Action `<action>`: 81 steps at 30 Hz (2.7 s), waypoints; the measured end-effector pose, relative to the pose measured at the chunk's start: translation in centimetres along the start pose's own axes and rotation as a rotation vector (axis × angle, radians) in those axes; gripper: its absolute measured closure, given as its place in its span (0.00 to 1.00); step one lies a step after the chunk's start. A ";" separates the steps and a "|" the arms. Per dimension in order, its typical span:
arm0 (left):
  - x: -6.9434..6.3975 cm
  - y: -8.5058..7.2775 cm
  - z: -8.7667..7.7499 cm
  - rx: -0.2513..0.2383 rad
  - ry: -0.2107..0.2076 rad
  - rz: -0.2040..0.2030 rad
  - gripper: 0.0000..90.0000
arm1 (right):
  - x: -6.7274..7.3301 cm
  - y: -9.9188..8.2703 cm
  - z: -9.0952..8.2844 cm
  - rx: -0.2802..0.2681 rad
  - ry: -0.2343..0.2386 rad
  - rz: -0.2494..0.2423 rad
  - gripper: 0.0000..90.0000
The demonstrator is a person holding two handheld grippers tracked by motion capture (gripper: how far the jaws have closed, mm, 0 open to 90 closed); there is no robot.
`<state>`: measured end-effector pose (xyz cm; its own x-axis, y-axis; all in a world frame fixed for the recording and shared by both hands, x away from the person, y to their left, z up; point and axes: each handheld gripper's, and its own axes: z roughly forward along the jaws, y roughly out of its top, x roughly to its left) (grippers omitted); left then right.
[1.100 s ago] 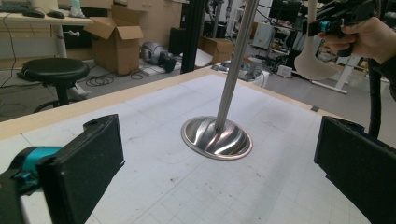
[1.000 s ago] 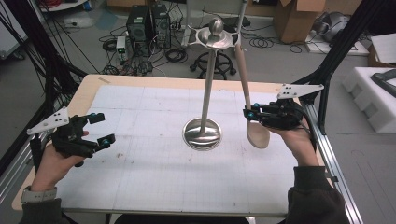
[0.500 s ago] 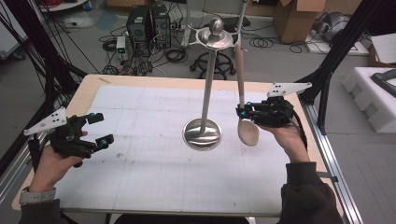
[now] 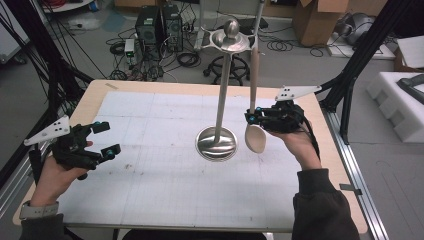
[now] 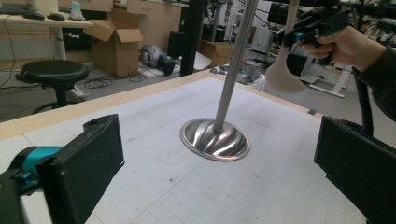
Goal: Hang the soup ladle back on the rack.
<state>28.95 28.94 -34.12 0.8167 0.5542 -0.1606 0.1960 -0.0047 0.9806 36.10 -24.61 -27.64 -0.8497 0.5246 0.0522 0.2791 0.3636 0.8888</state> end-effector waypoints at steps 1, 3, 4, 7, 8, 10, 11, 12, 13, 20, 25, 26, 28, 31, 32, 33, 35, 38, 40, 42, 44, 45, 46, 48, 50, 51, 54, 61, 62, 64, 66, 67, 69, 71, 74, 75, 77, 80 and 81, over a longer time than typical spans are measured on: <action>0.0 0.0 0.0 0.000 0.000 0.002 0.02 | 0.0 0.0 0.1 -0.001 0.000 -0.002 0.87; 0.0 0.0 0.0 0.000 0.003 0.000 0.02 | 0.0 0.1 0.3 -0.002 0.001 0.000 0.87; 0.0 0.0 0.0 0.001 0.004 0.003 0.02 | 0.0 0.1 0.4 -0.002 -0.006 -0.003 0.87; 0.0 0.0 -0.1 0.000 0.007 0.002 0.02 | 0.0 0.2 0.7 -0.004 -0.003 0.000 0.87; 0.0 0.0 -0.1 0.000 0.007 0.002 0.02 | 0.0 0.2 0.8 -0.003 -0.006 0.000 0.87; 0.0 0.0 -0.1 0.002 0.008 0.000 0.02 | 0.0 0.2 0.9 -0.005 -0.009 -0.003 0.87; 0.0 0.0 -0.1 0.003 0.008 0.000 0.02 | 0.0 0.2 0.9 -0.007 -0.009 -0.002 0.87; 0.0 0.0 -0.1 0.004 0.009 0.000 0.02 | 0.0 0.2 0.9 -0.007 -0.008 -0.003 0.87; 0.0 0.0 0.0 0.005 0.009 -0.001 0.02 | 0.0 0.2 1.0 -0.008 -0.011 -0.001 0.86; 0.2 -0.1 0.0 0.010 0.014 -0.006 0.02 | 0.1 -0.1 1.1 -0.033 -0.021 -0.017 0.85; 0.6 -0.2 0.1 0.013 0.031 -0.017 0.02 | -0.2 -0.1 1.3 -0.052 -0.018 -0.027 0.81; 0.6 -0.3 0.1 0.016 0.031 -0.016 0.02 | -0.3 -0.1 1.3 -0.056 -0.016 -0.025 0.79; 0.6 -0.4 0.1 0.019 0.037 -0.017 0.02 | -0.3 -0.1 1.2 -0.061 -0.018 -0.023 0.74; 0.4 -0.4 0.0 0.017 0.044 -0.014 0.02 | 0.0 -0.2 0.7 -0.083 -0.023 -0.029 0.65; 0.4 -0.4 0.0 0.015 0.045 -0.011 0.02 | 0.2 -0.2 0.5 -0.097 -0.034 -0.036 0.59; 0.4 -0.4 0.0 0.013 0.049 -0.009 0.02 | 0.4 -0.2 0.3 -0.108 -0.035 -0.035 0.54; 0.3 -0.3 -0.1 0.005 0.051 -0.007 0.02 | 0.7 -0.3 0.0 -0.131 -0.046 -0.041 0.43; 0.1 -0.2 0.0 -0.002 0.050 -0.004 0.02 | 1.1 -0.6 -0.2 -0.146 -0.032 -0.058 0.26; 0.0 -0.1 0.1 -0.002 0.046 0.004 0.02 | 1.6 -1.0 -0.2 -0.130 -0.031 -0.073 0.15; -0.3 0.1 0.2 -0.004 0.042 0.012 0.02 | 2.1 -1.4 -0.1 -0.120 -0.035 -0.096 0.09; -0.5 0.2 0.4 -0.003 0.034 0.020 0.02 | 2.6 -1.9 -0.1 -0.106 -0.032 -0.091 0.00; -0.6 0.2 0.4 -0.004 0.030 0.021 0.02 | 2.8 -2.2 -0.2 -0.100 -0.039 -0.096 0.00; -0.7 0.2 0.5 -0.002 0.026 0.023 0.02 | 3.0 -2.4 -0.3 -0.101 -0.051 -0.106 0.00; -0.9 0.2 0.5 0.001 0.018 0.028 0.02 | 3.3 -3.1 -0.8 -0.119 -0.057 -0.104 0.00; -0.9 0.2 0.5 0.000 0.017 0.029 0.02 | 3.5 -3.5 -1.2 -0.138 -0.072 -0.093 0.00; -0.9 0.1 0.5 -0.003 0.015 0.029 0.02 | 3.5 -3.8 -1.4 -0.144 -0.071 -0.086 0.00; -0.9 0.1 0.4 -0.008 0.016 0.033 0.02 | 3.5 -4.7 -2.1 -0.165 -0.077 -0.065 0.00; -0.9 0.0 0.4 -0.019 0.021 0.040 0.02 | 3.4 -7.2 -3.3 -0.197 -0.073 -0.016 0.00; -1.0 0.0 0.5 -0.018 0.022 0.043 0.02 | 3.3 -7.6 -3.4 -0.200 -0.080 -0.015 0.00; -1.1 0.0 0.4 -0.025 0.014 0.057 0.02 | 3.3 -8.9 -3.8 -0.223 -0.084 0.009 0.00; -1.2 0.0 0.5 -0.027 -0.002 0.053 0.02 | 3.2 -10.2 -4.0 -0.232 -0.077 0.023 0.00; -1.2 0.0 0.5 -0.027 0.001 0.059 0.02 | 3.0 -10.6 -4.1 -0.220 -0.076 0.034 0.00; -1.2 0.0 0.6 -0.021 0.000 0.063 0.02 | 2.8 -11.1 -4.4 -0.198 -0.099 0.031 0.00; -1.2 -0.1 0.8 -0.015 0.004 0.067 0.02 | 2.7 -11.6 -5.0 -0.224 -0.098 0.043 0.00; -1.1 -0.2 0.9 -0.005 0.005 0.067 0.02 | 2.2 -12.1 -5.7 -0.241 -0.116 0.051 0.00; -1.0 -0.3 1.0 -0.001 0.008 0.064 0.02 | 2.0 -12.3 -5.8 -0.246 -0.123 0.053 0.00; -0.9 -0.4 1.0 -0.001 0.012 0.061 0.02 | 1.5 -12.9 -6.2 -0.253 -0.129 0.071 0.00; -0.7 -0.7 1.1 -0.001 0.014 0.056 0.02 | 0.8 -13.9 -6.8 -0.241 -0.144 0.089 0.00; -0.5 -0.9 1.1 -0.004 0.016 0.052 0.02 | 0.6 -14.2 -7.0 -0.245 -0.145 0.100 0.00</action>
<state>28.95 27.78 -35.08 0.8169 0.5667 -0.1073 0.1511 -0.0308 0.9880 28.50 -34.85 -37.06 -0.7455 0.6597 0.0952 0.2274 0.1175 0.9667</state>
